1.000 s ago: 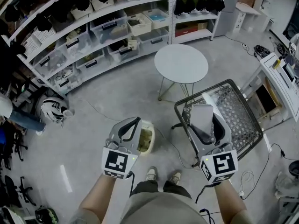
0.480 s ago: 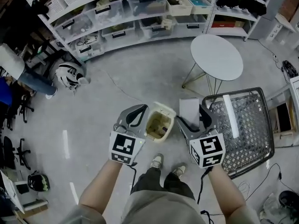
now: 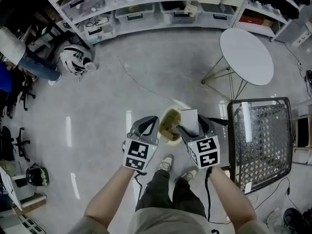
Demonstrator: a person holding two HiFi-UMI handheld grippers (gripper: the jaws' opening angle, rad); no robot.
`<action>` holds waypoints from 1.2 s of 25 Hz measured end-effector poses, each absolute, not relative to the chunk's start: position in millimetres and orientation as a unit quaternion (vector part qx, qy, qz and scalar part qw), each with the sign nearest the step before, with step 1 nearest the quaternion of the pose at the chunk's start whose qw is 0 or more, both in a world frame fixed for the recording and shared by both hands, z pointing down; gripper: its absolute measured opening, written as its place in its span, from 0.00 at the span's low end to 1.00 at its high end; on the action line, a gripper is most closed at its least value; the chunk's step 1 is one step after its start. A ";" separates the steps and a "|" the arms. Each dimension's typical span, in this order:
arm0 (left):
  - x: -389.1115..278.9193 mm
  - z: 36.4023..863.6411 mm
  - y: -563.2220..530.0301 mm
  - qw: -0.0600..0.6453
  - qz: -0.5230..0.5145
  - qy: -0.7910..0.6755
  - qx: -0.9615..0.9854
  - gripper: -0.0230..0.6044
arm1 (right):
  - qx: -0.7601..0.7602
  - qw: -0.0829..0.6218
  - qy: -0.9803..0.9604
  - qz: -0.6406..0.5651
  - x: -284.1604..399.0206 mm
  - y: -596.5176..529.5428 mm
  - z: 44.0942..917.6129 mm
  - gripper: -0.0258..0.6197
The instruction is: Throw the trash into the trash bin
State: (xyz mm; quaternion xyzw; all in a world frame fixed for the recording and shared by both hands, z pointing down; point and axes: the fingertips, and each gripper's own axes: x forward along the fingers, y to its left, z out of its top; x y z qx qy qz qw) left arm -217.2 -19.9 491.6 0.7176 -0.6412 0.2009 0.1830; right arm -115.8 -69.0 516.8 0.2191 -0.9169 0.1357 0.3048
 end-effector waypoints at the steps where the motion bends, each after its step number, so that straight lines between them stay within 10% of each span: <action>1: -219.9 504.2 -17.5 0.195 0.201 -0.640 0.716 0.04 | 0.215 0.318 -0.913 0.139 -118.5 -66.2 533.0 0.58; 30: -239.5 748.8 7.1 0.352 0.242 -0.585 0.689 0.04 | 0.211 0.464 -0.817 0.270 -139.2 -50.6 820.6 0.61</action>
